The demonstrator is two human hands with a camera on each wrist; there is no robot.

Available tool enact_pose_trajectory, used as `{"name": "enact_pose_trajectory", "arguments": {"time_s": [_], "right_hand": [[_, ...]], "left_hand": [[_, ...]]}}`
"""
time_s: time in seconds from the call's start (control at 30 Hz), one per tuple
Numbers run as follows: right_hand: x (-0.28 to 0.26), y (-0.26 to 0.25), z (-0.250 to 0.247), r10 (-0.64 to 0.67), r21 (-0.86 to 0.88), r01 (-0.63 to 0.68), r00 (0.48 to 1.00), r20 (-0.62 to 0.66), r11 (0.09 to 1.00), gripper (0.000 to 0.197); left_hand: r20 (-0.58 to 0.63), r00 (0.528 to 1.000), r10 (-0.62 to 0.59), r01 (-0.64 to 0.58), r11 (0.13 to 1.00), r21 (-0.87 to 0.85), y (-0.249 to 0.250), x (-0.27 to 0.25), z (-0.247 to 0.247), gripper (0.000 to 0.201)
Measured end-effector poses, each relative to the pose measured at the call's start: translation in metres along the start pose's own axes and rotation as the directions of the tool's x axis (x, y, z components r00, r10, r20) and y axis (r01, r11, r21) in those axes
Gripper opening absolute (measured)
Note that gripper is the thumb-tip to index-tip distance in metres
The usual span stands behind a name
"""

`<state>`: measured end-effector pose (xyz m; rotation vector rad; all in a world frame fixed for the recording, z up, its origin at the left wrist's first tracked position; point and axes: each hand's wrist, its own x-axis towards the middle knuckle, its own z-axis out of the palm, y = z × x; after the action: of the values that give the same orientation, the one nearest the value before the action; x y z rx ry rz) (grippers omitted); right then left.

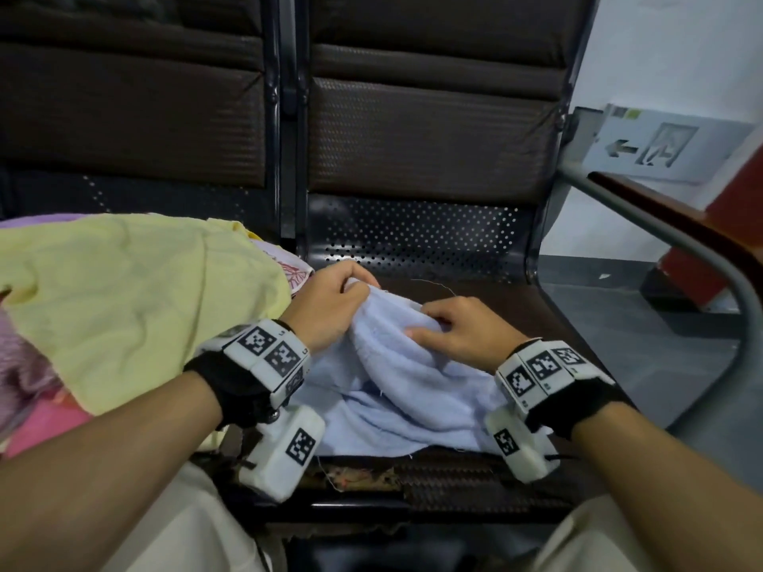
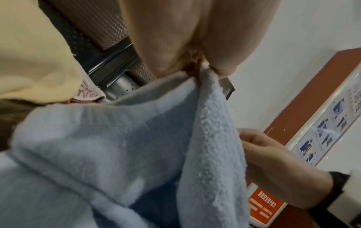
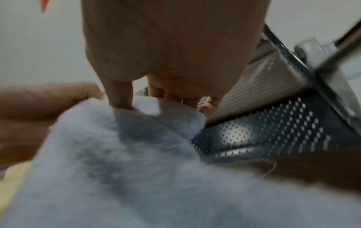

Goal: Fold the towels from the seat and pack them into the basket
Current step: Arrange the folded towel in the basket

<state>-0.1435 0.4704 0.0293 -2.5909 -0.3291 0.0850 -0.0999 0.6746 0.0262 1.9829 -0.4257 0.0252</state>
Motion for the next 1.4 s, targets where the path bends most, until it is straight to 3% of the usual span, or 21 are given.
{"name": "enact_pose_trajectory", "arguments": {"time_s": [0.07, 0.17, 0.27, 0.33, 0.43, 0.57, 0.7, 0.83, 1.0, 1.13, 1.33, 1.4], "right_hand": [[-0.005, 0.003, -0.009, -0.009, -0.134, 0.003, 0.999, -0.037, 0.991, 0.029], [-0.011, 0.002, -0.015, 0.002, -0.154, -0.015, 0.997, -0.083, 0.988, 0.021], [-0.016, -0.007, -0.019, 0.002, -0.092, -0.025, 0.97, -0.242, 0.995, 0.055], [-0.017, -0.013, -0.023, -0.074, -0.165, 0.016, 0.933, -0.353, 0.986, 0.047], [-0.022, -0.022, -0.024, -0.034, -0.271, -0.045, 0.959, -0.28, 0.961, 0.016], [-0.028, -0.035, -0.02, -0.067, -0.465, -0.016, 0.985, -0.16, 0.885, 0.009], [-0.038, -0.048, -0.025, 0.065, -0.227, -0.12, 0.97, -0.236, 0.967, 0.009], [-0.042, -0.068, -0.064, 0.101, -0.1, -0.153, 0.91, -0.402, 0.983, 0.011], [-0.019, -0.096, -0.131, 0.212, 0.192, -0.111, 0.724, -0.657, 0.975, 0.007], [0.008, -0.107, -0.167, 0.249, 0.248, -0.094, 0.646, -0.722, 0.964, 0.016], [0.013, -0.122, -0.198, 0.113, 0.243, 0.181, 0.53, -0.84, 0.953, 0.014], [0.004, -0.121, -0.188, 0.085, 0.252, 0.242, 0.542, -0.836, 0.937, 0.014]], "left_hand": [[-0.007, 0.999, 0.042, -0.041, 0.997, 0.071, 0.002, -0.002, -0.005, 0.026], [-0.003, 0.993, 0.117, -0.114, 0.976, 0.184, 0.006, -0.008, -0.007, 0.018], [-0.074, 0.984, 0.165, -0.148, 0.97, 0.192, 0.01, -0.011, -0.012, 0.014], [-0.074, 0.978, 0.195, -0.177, 0.964, 0.198, 0.012, -0.012, -0.018, 0.015], [0.04, 0.972, 0.233, -0.236, 0.947, 0.22, 0.015, -0.019, -0.023, 0.028], [0.091, 0.956, 0.278, -0.292, 0.912, 0.287, 0.021, -0.027, -0.03, 0.039], [0.023, 0.963, 0.267, -0.256, 0.893, 0.371, 0.031, -0.033, -0.039, 0.03], [-0.033, 0.959, 0.281, -0.255, 0.908, 0.331, 0.069, -0.03, -0.054, 0.021], [-0.168, 0.942, 0.291, -0.238, 0.931, 0.278, 0.128, 0.002, -0.071, 0.021], [-0.232, 0.946, 0.226, -0.162, 0.951, 0.263, 0.163, 0.042, -0.076, 0.023], [-0.322, 0.907, 0.272, -0.232, 0.96, 0.156, 0.196, 0.07, -0.094, 0.022], [-0.304, 0.908, 0.288, -0.265, 0.957, 0.117, 0.19, 0.059, -0.09, 0.022]]}}
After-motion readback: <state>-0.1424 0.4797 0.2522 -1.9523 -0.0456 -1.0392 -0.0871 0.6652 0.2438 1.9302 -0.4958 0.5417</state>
